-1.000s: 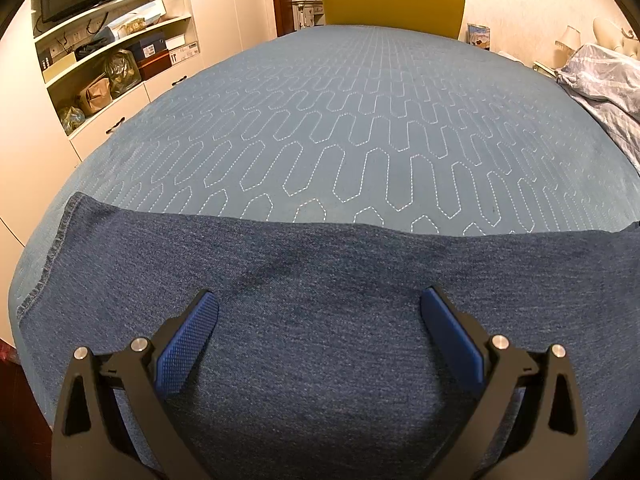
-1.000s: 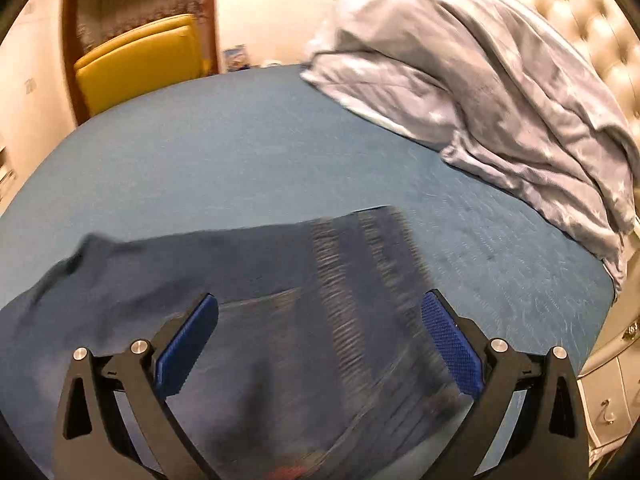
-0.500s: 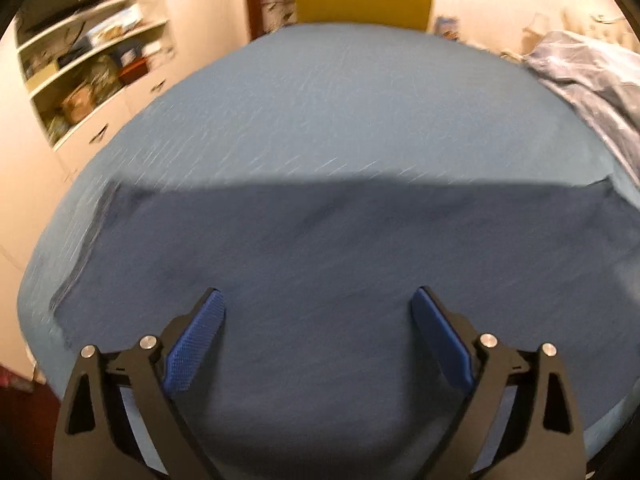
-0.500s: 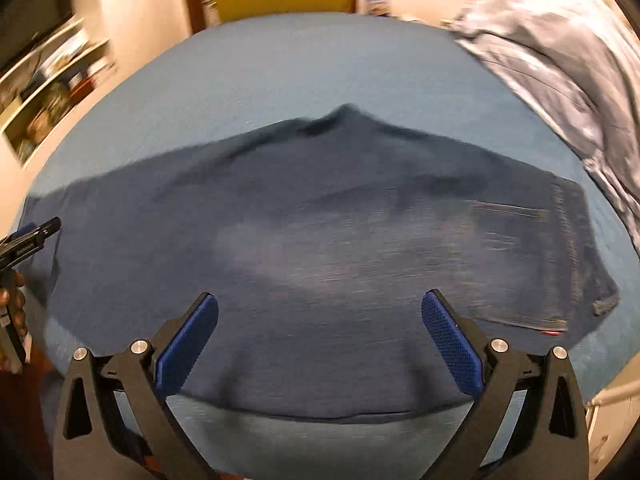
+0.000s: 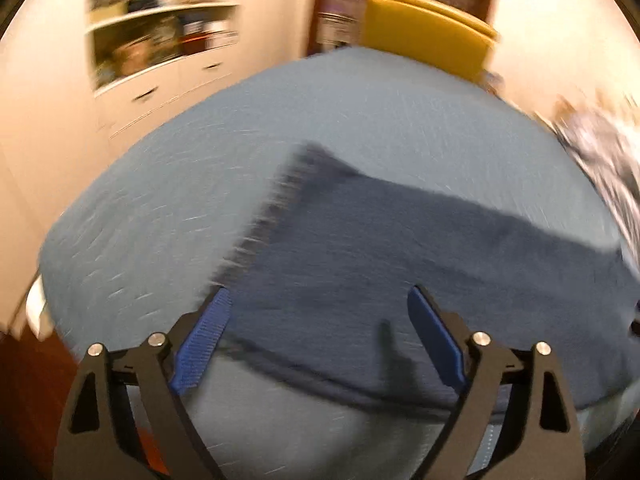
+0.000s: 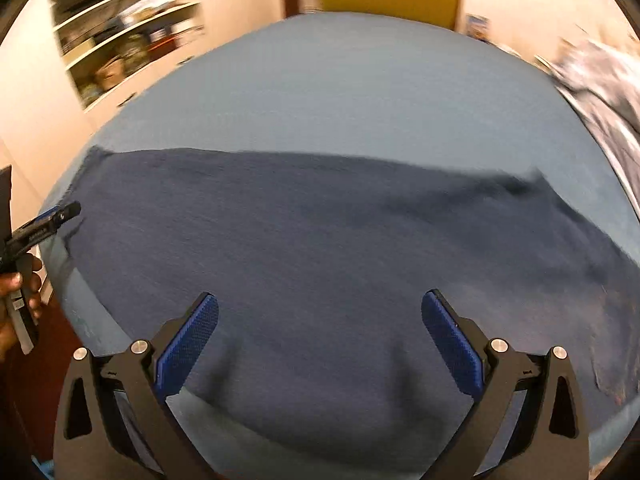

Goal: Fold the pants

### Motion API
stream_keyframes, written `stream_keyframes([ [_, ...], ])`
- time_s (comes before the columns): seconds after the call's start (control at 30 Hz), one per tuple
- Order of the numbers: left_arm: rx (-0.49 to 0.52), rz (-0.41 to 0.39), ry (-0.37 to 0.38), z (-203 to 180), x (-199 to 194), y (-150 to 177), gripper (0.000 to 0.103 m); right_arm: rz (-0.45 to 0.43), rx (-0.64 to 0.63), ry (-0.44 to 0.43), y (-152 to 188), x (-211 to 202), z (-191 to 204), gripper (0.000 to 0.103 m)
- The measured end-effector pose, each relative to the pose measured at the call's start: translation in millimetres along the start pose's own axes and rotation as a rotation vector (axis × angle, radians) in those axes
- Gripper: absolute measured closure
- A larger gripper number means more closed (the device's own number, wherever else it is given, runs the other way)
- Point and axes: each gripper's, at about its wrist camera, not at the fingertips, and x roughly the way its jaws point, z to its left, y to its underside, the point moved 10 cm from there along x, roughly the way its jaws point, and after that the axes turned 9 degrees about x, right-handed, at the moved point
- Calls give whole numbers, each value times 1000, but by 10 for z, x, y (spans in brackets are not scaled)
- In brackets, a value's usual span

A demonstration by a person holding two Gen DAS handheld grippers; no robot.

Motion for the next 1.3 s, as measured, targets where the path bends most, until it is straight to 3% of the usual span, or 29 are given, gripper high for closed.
stream_keyframes([
  [0.03,-60,-16,12,89,-96,27,23,-7,-17,-10,-63,48,126,12],
  [0.07,-141,-44,-30,265,-221,60,23,-10,-36,-21,-130,114,265,19],
  [0.17,-242,-70,-32,498,-429,220,25,-9,-86,-14,-325,376,590,37],
  [0.27,-292,-69,45,494,-498,341,31,7,-111,11,-428,673,679,51],
  [0.3,-294,-62,74,442,-498,372,38,28,-112,30,-413,773,650,55],
  [0.33,-295,-59,97,397,-492,385,40,58,-102,36,-366,872,626,54],
  [0.47,-389,-25,217,282,-342,351,43,13,-137,58,-353,864,654,54],
  [0.67,-736,-69,404,472,-272,387,45,6,-148,36,-354,882,638,54],
  [0.73,-790,-56,448,449,-232,443,49,4,-160,31,-339,852,620,53],
  [0.83,-879,-45,545,468,-180,447,54,19,-107,14,-289,735,531,45],
  [0.97,-922,-35,583,511,-93,463,63,-18,-117,-40,-178,473,521,36],
  [1.07,-934,-27,594,565,-62,390,65,31,-179,-62,50,477,583,35],
  [1.13,-965,-22,585,614,-48,365,77,43,-180,-59,171,531,540,34],
  [1.23,-985,-30,553,671,-57,410,77,40,-188,-66,217,504,498,35],
  [1.3,-1015,8,614,524,-11,469,73,40,-195,-65,227,508,507,35],
])
